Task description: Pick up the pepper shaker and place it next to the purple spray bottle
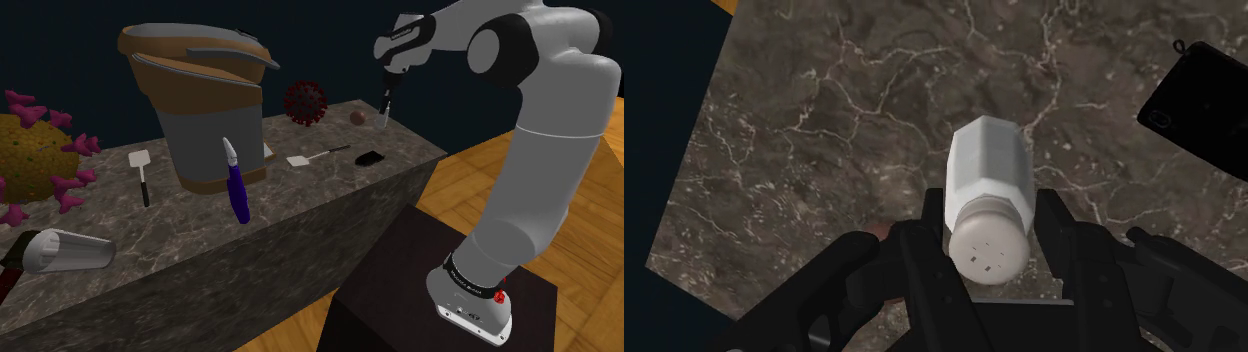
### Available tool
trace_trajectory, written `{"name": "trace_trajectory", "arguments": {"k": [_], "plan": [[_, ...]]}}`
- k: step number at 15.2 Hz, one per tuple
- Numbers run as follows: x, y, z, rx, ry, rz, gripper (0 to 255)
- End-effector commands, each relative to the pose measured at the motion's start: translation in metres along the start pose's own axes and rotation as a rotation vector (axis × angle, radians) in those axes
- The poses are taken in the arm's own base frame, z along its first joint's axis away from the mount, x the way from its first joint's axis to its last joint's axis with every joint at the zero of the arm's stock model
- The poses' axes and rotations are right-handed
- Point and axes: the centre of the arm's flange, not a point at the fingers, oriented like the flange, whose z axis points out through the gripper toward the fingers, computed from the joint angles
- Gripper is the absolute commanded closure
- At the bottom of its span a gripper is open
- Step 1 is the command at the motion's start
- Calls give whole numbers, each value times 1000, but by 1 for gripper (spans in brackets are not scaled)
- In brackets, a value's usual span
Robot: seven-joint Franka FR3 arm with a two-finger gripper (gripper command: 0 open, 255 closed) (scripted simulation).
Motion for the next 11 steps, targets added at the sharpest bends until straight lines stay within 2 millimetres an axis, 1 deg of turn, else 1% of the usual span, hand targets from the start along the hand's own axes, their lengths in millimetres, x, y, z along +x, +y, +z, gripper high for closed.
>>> {"name": "trace_trajectory", "arguments": {"k": [1, 11], "plan": [[0, 1, -12, 0, 0, 0, 255], [1, 7, -64, 0, 0, 0, 255]]}}
